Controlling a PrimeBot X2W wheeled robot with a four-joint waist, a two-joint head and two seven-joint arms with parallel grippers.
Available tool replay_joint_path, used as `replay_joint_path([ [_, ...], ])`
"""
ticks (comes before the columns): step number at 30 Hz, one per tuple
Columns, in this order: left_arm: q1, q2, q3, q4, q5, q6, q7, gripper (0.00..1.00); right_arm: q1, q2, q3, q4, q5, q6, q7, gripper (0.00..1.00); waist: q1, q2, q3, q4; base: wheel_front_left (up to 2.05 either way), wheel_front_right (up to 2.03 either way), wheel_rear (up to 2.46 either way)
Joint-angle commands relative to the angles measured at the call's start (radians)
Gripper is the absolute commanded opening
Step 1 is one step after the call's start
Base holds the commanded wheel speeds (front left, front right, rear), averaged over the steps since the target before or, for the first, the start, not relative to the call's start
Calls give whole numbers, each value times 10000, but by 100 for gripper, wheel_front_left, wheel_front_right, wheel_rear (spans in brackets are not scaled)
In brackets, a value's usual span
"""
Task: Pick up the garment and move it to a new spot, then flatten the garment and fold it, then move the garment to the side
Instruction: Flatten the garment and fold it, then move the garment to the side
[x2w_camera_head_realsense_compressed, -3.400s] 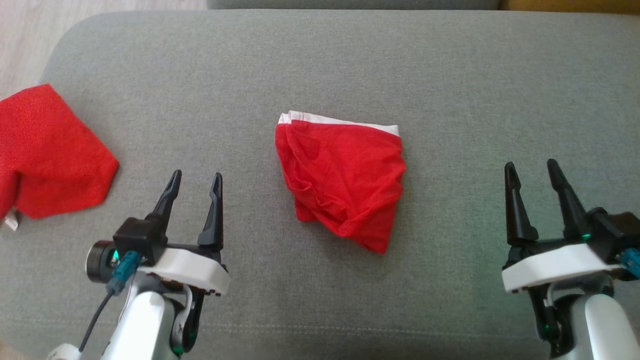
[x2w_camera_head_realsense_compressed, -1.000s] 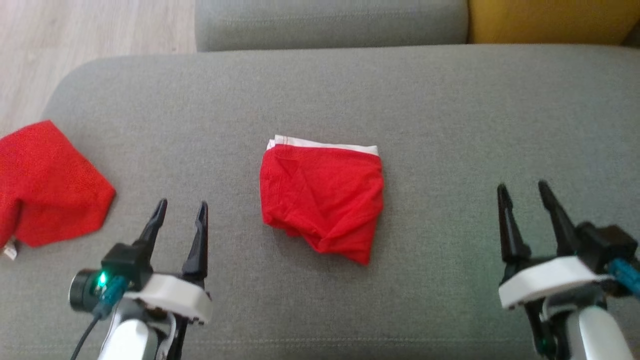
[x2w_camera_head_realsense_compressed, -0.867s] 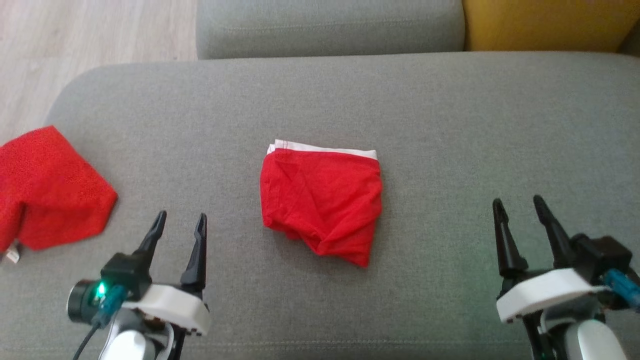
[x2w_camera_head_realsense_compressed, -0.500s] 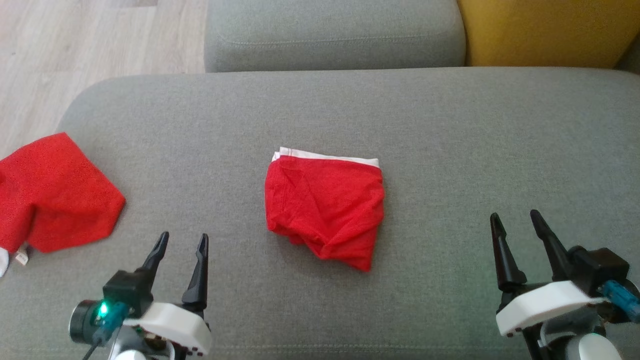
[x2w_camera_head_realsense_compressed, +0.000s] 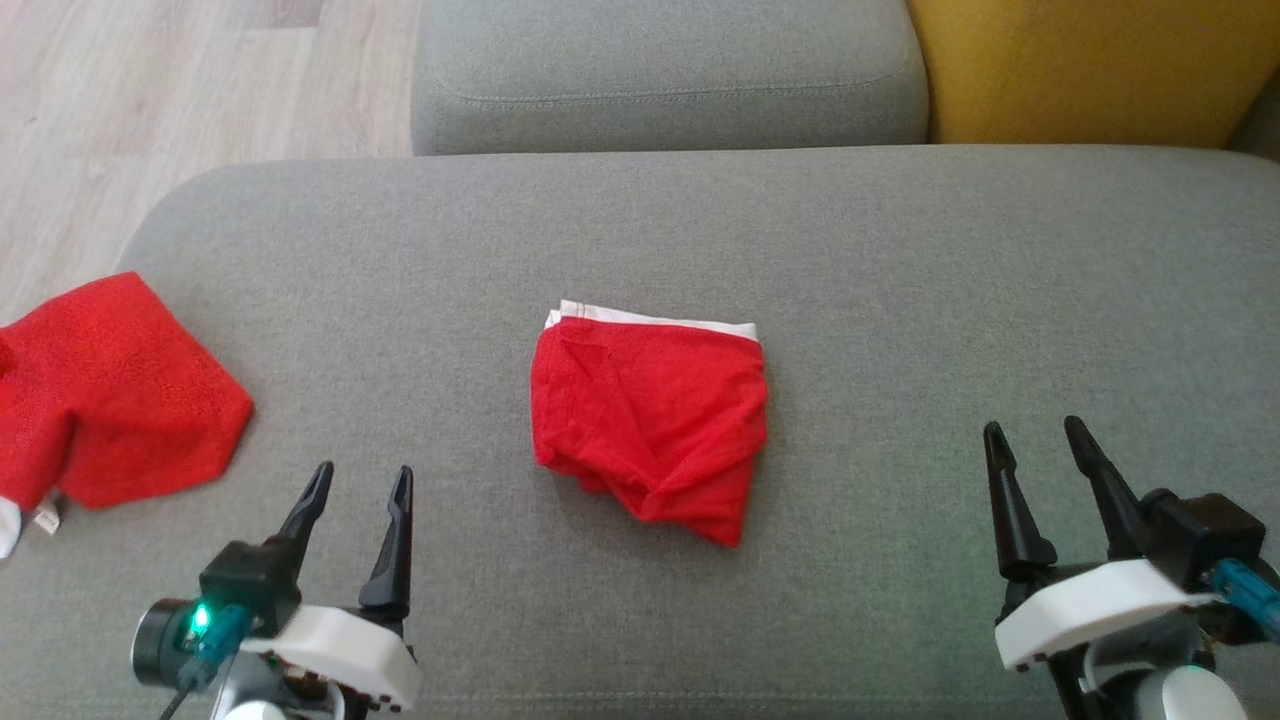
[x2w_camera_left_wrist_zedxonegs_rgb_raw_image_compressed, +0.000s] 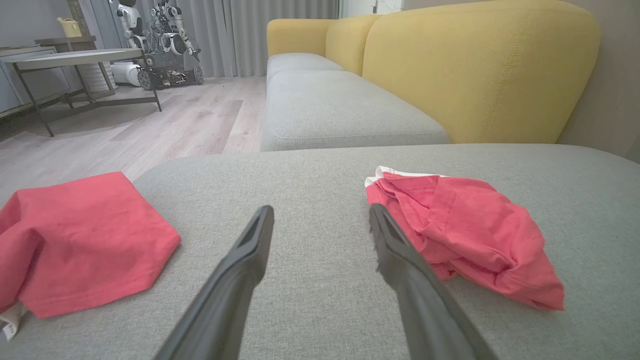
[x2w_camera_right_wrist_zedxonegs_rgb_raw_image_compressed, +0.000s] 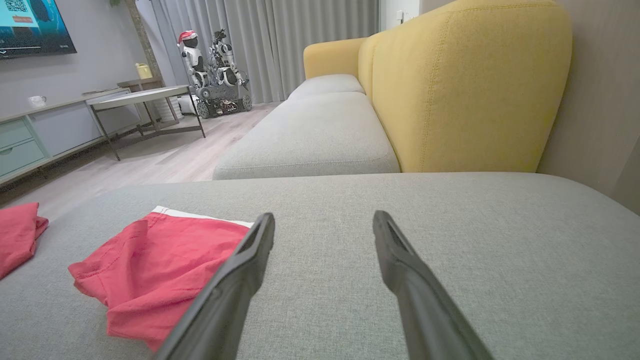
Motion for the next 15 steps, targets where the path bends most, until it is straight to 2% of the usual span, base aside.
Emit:
replay_joint_path([
  [1,-360,195,339,-388,-106,102,-6,100,-159,-52,228,-419,45,65,-7,100,0,0,7,-2,0,0,0],
  [15,-380,241,230,-434,-124,202,-16,100,-243,-51,244,-313,29,65,-33,100,0,0,80,-28,0,0,0],
])
